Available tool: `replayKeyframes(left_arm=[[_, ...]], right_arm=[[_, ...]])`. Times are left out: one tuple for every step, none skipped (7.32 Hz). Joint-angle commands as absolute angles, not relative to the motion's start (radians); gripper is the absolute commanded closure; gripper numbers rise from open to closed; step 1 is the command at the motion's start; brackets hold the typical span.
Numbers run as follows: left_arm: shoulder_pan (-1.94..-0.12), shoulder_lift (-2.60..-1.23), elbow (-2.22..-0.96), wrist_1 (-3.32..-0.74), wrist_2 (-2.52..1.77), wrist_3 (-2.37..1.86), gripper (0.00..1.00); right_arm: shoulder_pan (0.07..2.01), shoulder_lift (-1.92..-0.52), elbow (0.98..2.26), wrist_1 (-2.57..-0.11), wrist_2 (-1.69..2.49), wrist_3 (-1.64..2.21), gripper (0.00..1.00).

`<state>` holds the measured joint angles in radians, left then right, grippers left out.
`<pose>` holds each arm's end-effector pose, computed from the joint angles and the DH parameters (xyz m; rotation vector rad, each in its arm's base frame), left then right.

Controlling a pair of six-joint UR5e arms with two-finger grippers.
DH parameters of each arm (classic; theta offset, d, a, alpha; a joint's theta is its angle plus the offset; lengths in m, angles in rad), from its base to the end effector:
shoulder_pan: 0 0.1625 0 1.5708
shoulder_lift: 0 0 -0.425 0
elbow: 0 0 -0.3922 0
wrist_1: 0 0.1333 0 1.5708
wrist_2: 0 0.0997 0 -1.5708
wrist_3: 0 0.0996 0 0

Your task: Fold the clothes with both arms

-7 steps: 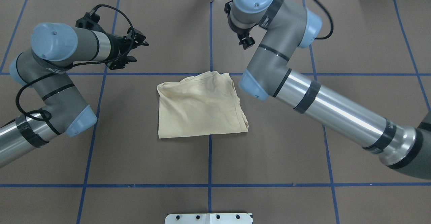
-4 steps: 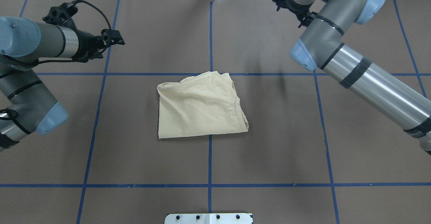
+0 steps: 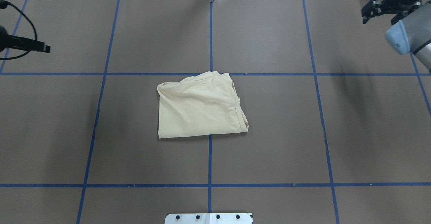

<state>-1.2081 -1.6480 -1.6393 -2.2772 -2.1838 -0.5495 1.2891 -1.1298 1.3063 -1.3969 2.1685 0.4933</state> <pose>0.1233 -0.5391 0.5079 0.4857 0.8770 0.0901 -0.1174 -0.6837 0.5211 0.0911 -0.6760 0.0986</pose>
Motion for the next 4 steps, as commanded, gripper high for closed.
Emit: replayKeyframes(left_arm=[[-1.389, -1.539, -1.612, -2.261, -2.273, -0.208, 0.00], [-1.437, -1.493, -1.617, -2.244, -2.296, -0.116, 0.00], [-1.478, -1.433, -1.627, -2.244, -2.319, -0.028, 0.00], [-1.498, -1.416, -1.617, -2.243, -2.325, 0.033, 0.00]], right_arm=[[1.447, -1.279, 1.316, -1.401, 2.322, 0.188, 0.00], [1.524, -1.358, 1.325, -1.397, 2.348, 0.038, 0.00], [1.555, -1.389, 1.322, -1.404, 2.349, -0.074, 0.00], [1.589, -1.434, 1.328, -1.399, 2.361, -0.101, 0.00]])
